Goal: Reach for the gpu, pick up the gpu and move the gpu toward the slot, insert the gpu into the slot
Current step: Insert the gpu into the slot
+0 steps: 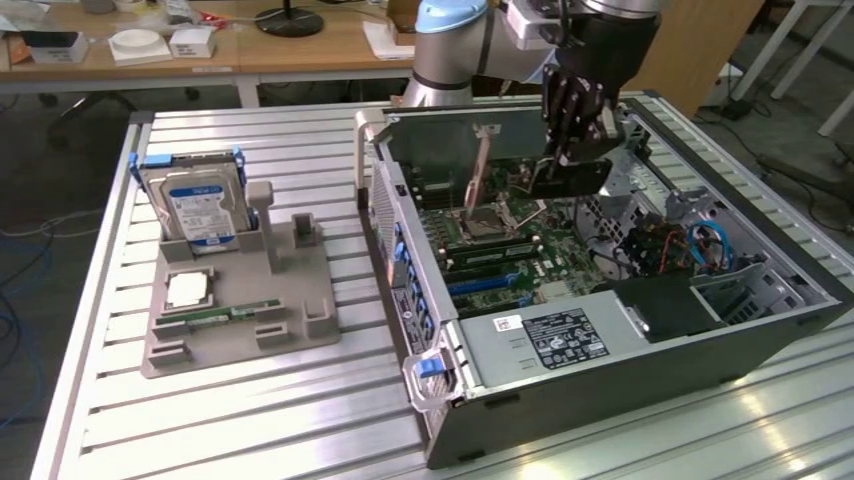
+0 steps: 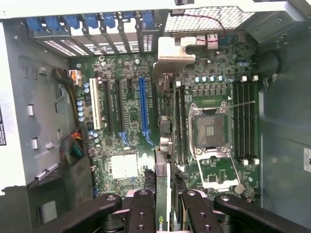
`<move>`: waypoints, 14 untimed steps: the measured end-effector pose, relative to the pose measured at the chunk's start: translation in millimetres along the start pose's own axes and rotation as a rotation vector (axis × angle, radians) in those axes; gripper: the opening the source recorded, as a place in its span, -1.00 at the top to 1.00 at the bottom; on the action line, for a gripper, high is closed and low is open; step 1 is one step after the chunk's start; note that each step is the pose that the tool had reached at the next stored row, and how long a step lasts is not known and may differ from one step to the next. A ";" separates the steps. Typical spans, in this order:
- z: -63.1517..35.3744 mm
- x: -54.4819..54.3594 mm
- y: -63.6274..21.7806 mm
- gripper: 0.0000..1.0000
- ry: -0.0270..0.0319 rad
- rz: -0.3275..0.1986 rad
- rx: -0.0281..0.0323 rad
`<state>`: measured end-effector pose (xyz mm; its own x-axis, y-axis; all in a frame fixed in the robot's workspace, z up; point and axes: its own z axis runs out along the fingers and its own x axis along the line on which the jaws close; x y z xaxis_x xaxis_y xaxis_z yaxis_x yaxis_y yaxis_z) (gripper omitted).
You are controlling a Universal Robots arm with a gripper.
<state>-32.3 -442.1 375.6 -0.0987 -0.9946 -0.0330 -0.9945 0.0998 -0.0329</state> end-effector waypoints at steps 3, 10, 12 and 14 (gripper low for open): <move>1.2 3.0 0.7 0.49 0.0050 0.000 0.0004; 5.6 9.7 8.7 0.49 0.0119 -0.001 0.0012; 8.6 10.8 13.9 0.49 0.0125 -0.001 0.0012; 11.7 11.7 17.5 0.49 0.0132 -0.001 0.0012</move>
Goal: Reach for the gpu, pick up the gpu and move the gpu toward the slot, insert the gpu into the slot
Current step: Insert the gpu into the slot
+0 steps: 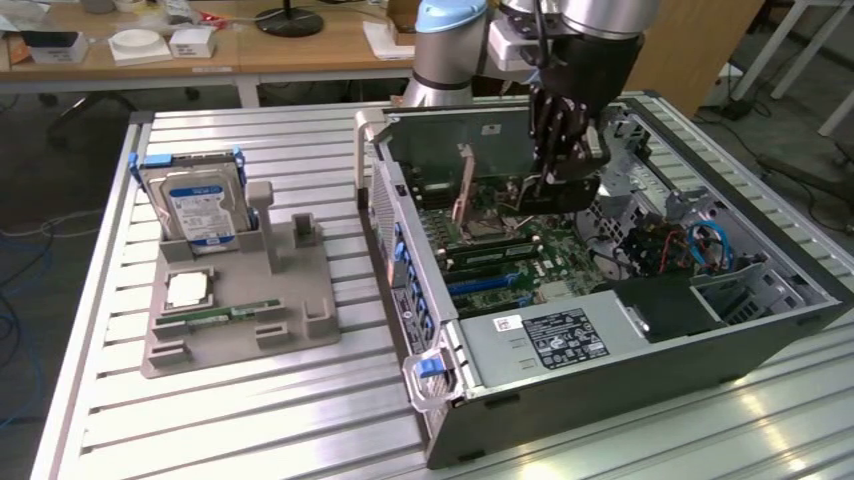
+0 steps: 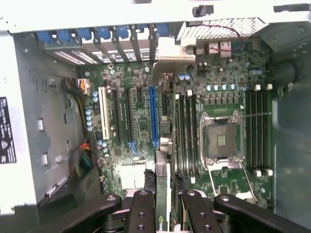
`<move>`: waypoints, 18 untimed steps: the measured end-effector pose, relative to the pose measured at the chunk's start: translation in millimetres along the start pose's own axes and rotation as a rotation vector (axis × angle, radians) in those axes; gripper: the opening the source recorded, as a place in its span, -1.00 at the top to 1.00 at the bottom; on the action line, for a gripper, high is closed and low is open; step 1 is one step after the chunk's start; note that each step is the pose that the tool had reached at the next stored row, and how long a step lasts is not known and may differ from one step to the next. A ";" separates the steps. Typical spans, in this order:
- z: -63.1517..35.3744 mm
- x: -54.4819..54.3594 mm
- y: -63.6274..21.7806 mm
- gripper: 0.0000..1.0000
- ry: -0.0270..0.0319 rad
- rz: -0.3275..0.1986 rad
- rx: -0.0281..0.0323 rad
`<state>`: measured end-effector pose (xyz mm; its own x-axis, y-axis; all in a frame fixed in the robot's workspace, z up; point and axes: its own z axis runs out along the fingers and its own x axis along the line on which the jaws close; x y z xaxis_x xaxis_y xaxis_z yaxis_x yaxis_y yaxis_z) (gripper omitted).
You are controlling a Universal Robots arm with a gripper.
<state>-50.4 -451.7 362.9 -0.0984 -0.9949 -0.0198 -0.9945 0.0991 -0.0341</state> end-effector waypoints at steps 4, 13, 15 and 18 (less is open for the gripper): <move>6.6 1.9 5.0 0.49 0.0017 0.000 0.0003; 21.0 2.8 6.8 0.49 0.0012 -0.055 -0.0020; 24.7 3.0 7.9 0.49 0.0010 -0.065 -0.0022; 30.1 3.3 8.5 0.49 0.0006 -0.077 -0.0025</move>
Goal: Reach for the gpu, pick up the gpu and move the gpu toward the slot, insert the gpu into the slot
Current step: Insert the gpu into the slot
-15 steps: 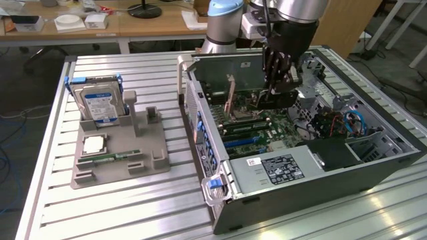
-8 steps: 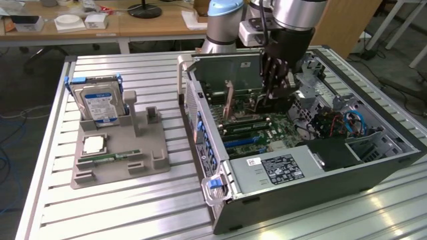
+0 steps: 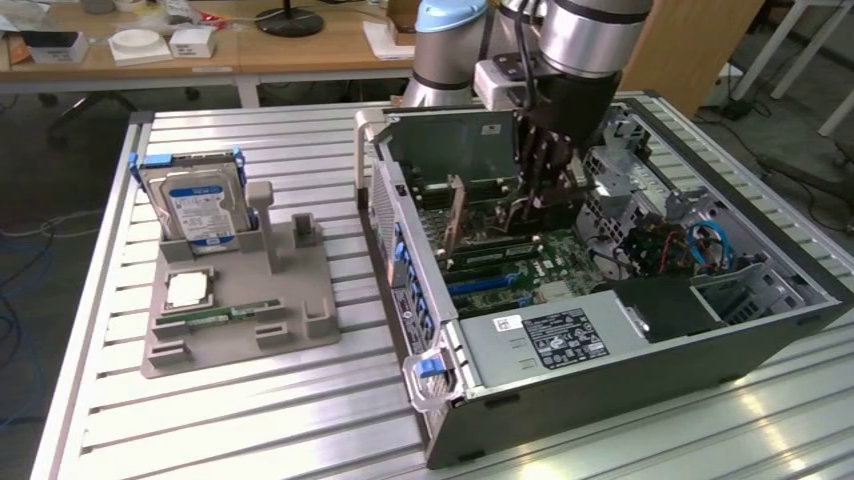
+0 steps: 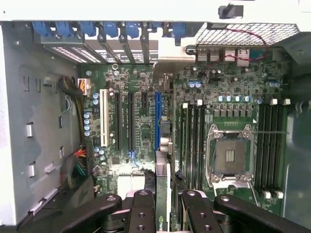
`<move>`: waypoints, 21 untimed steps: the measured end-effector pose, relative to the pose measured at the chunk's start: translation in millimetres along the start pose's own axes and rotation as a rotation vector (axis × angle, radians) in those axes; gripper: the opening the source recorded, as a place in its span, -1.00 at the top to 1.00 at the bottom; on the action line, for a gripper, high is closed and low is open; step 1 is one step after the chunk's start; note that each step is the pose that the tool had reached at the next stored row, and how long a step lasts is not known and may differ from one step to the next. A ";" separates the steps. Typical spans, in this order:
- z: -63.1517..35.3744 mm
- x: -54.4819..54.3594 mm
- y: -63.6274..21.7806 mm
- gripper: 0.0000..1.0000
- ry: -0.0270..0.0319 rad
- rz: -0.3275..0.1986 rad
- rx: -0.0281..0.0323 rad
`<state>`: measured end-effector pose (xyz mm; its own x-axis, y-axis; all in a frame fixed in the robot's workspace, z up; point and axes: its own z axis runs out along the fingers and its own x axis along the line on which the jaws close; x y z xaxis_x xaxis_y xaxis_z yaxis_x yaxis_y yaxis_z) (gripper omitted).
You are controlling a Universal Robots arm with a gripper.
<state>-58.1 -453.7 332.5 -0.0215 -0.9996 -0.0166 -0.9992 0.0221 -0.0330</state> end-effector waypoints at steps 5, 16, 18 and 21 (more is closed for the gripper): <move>9.0 0.2 1.4 0.49 0.0006 -0.004 0.0000; 28.6 1.3 13.9 0.49 0.0039 -0.005 0.0000; 31.9 2.0 14.3 0.49 0.0041 -0.005 0.0000; 36.8 2.5 14.9 0.49 0.0051 -0.006 0.0000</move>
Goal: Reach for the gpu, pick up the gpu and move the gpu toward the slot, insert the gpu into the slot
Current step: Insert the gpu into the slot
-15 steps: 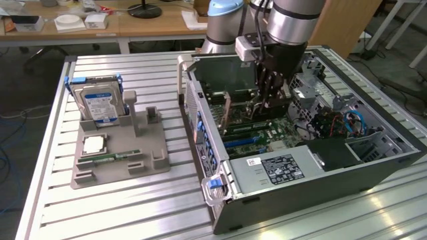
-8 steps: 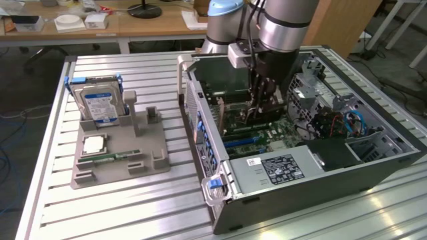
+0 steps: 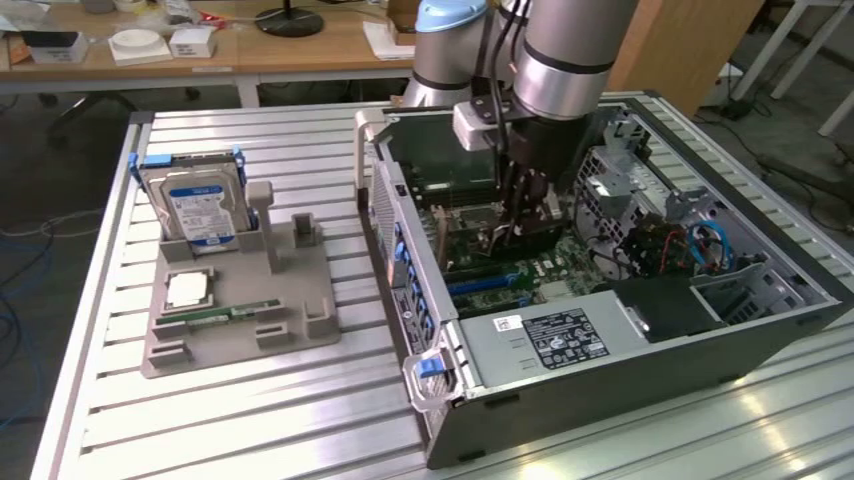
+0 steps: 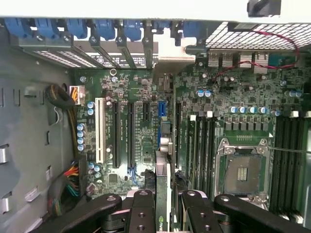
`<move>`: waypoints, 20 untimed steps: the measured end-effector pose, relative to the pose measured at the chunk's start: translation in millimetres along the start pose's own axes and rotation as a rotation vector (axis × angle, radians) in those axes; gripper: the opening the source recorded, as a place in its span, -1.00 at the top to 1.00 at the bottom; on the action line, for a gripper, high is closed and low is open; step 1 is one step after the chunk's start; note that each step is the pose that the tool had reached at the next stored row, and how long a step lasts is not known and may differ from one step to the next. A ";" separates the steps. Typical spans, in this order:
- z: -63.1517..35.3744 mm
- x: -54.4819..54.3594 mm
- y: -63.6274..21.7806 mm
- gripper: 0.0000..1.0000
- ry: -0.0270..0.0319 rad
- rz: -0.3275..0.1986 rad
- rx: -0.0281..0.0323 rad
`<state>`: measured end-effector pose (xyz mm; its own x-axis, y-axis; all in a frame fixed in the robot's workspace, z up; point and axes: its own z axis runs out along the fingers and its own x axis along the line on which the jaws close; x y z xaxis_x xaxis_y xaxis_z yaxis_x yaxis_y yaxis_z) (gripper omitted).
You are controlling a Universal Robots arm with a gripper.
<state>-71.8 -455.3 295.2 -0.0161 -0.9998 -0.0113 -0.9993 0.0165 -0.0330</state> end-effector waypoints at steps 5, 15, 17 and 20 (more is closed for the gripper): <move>7.4 0.3 5.9 0.49 0.0052 0.000 0.0002; 14.9 0.6 14.4 0.49 0.0087 0.000 0.0001; 15.7 0.5 15.3 0.49 0.0084 0.000 0.0003; 17.6 0.7 17.6 0.49 0.0085 0.000 0.0002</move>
<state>-88.8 -455.5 277.0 -0.0162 -0.9999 -0.0028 -0.9993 0.0162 -0.0332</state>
